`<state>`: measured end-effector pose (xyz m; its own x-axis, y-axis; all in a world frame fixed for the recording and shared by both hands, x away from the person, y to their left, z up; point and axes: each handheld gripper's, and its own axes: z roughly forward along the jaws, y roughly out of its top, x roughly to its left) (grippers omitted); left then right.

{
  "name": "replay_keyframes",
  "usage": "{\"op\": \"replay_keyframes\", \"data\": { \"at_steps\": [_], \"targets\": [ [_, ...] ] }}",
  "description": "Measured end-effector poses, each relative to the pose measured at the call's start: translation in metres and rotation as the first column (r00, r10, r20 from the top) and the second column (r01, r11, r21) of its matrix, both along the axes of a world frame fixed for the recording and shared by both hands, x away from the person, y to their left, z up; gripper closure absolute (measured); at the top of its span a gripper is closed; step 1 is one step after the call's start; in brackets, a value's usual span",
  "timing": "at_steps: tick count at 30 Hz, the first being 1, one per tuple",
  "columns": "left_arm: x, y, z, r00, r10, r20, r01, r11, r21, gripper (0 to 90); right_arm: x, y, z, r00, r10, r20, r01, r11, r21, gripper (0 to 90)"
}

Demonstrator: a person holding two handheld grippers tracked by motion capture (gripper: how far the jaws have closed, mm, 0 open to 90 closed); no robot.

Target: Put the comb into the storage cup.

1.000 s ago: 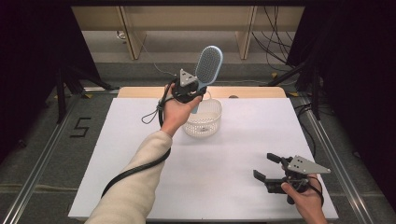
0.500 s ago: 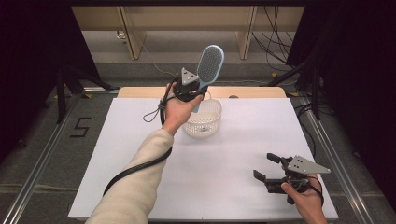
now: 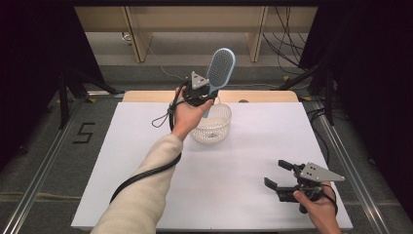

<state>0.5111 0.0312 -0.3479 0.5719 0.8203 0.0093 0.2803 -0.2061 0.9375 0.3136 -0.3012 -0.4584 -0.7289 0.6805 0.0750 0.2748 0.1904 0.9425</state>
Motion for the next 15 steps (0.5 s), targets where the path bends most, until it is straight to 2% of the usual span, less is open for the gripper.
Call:
{"op": "replay_keyframes", "data": {
  "at_steps": [15],
  "targets": [
    [0.0032, -0.0029, -0.0047, 1.0, 0.002, -0.007, -0.002, 1.0, 0.004, 69.7, -0.0001, 0.0001, 0.0, 1.0, 0.002, 0.0, -0.002, 1.0, 0.0, 15.5]
  ]
}}
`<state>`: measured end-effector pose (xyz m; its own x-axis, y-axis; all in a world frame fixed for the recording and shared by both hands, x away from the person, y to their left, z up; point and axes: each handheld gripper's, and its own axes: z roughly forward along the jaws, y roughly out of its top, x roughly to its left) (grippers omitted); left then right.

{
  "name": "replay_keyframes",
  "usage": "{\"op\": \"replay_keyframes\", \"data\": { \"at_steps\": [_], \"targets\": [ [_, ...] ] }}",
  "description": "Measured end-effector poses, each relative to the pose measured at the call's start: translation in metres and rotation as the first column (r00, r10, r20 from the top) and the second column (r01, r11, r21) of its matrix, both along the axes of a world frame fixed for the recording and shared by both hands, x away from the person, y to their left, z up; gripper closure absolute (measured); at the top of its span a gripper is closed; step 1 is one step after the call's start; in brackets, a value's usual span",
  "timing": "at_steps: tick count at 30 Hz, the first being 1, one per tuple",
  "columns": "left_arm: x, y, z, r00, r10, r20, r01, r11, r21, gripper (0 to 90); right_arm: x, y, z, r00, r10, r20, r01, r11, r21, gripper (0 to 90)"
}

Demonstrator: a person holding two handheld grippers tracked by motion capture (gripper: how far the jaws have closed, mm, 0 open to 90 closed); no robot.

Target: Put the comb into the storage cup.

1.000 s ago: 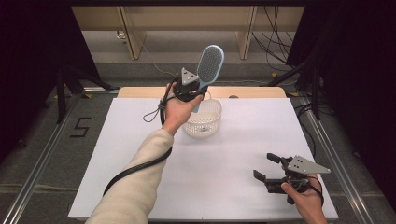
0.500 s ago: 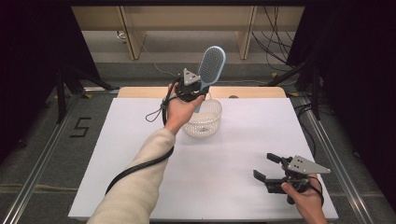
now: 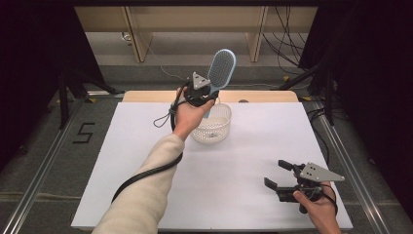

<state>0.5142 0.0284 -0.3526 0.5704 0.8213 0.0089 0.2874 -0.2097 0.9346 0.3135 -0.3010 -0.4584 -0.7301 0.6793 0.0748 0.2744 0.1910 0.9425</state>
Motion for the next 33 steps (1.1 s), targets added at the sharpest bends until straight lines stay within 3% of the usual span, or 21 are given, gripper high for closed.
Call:
{"op": "replay_keyframes", "data": {
  "at_steps": [33],
  "targets": [
    [0.003, -0.006, -0.014, 0.9999, 0.0, -0.015, 0.001, 0.9997, 0.025, 69.6, 0.0, 0.0, 0.0, 1.0, 0.003, 0.002, -0.003, 1.0, -0.001, 15.5]
  ]
}}
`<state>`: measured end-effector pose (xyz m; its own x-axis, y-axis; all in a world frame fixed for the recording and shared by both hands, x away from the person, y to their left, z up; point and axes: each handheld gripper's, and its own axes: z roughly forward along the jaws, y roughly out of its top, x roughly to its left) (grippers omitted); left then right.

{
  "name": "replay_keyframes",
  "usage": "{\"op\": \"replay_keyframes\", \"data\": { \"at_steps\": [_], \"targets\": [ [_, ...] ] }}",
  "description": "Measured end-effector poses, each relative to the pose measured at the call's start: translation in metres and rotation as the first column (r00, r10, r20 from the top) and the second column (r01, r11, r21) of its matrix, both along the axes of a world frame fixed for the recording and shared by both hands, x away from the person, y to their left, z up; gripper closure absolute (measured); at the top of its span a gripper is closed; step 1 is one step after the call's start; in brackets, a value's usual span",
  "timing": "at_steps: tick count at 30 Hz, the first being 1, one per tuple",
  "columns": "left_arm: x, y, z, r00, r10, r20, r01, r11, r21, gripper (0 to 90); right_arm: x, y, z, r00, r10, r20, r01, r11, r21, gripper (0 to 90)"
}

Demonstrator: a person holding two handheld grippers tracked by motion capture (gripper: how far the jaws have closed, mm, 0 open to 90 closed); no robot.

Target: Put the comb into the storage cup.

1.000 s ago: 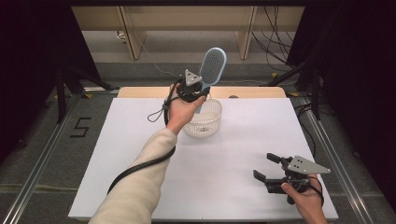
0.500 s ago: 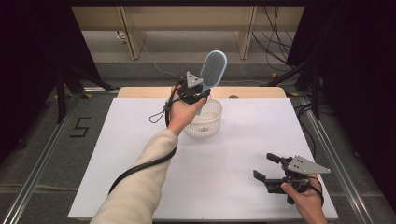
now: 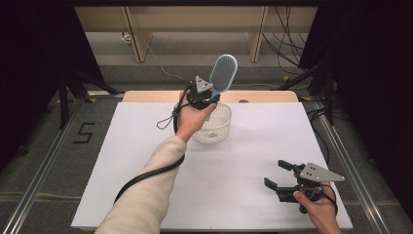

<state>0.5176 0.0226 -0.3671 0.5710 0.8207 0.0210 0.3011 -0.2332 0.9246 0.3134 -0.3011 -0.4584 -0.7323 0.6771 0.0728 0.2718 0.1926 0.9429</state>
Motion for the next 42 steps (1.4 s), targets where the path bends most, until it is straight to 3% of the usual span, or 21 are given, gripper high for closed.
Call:
{"op": "replay_keyframes", "data": {
  "at_steps": [42],
  "targets": [
    [0.006, -0.003, -0.016, 1.0, 0.001, -0.005, -0.001, 0.9996, 0.027, 69.5, 0.0, 0.0, 0.0, 1.0, 0.002, -0.004, -0.002, 1.0, 0.005, 15.5]
  ]
}}
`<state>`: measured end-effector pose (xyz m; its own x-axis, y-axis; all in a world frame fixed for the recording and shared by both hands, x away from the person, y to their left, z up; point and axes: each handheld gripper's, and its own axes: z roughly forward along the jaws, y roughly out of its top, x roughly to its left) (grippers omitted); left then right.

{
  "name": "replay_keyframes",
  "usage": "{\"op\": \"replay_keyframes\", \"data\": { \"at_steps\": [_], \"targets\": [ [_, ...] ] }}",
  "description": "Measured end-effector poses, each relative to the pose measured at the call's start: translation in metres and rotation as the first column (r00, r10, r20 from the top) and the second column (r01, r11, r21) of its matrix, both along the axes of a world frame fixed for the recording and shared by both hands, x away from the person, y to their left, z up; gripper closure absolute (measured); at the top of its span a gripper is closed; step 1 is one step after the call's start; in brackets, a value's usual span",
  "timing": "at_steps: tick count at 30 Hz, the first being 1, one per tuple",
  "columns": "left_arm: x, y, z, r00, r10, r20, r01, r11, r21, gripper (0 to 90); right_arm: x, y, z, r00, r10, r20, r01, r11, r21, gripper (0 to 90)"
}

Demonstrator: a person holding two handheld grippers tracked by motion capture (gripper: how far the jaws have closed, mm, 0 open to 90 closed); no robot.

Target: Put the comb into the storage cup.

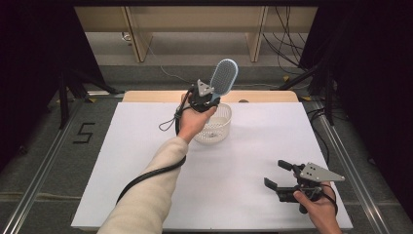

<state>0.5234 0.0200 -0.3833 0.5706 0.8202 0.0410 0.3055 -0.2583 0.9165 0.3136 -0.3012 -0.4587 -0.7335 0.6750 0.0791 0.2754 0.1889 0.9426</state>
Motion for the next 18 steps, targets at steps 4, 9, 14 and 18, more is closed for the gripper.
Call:
{"op": "replay_keyframes", "data": {
  "at_steps": [4, 9, 14, 18],
  "targets": [
    [0.0002, 0.0004, -0.0007, 1.0, 0.001, -0.001, -0.001, 1.0, -0.002, 69.5, 0.0001, 0.0002, -0.0002, 1.0, 0.001, 0.001, -0.001, 1.0, 0.002, 15.5],
    [0.0007, 0.0006, -0.0029, 1.0, 0.0, 0.0, 0.0, 1.0, 0.002, 69.5, 0.0002, 0.0001, -0.0002, 1.0, 0.001, 0.003, -0.001, 1.0, 0.001, 15.5],
    [0.0008, 0.0002, -0.0053, 1.0, 0.0, 0.001, 0.0, 0.9999, 0.01, 69.5, 0.0003, 0.0001, -0.0003, 1.0, 0.002, 0.005, -0.002, 1.0, 0.0, 15.5],
    [0.0013, -0.0006, -0.0071, 1.0, -0.002, -0.001, 0.002, 0.9999, 0.012, 69.4, 0.0001, 0.0001, -0.0002, 1.0, 0.002, 0.001, -0.002, 1.0, 0.001, 15.5]
  ]
}}
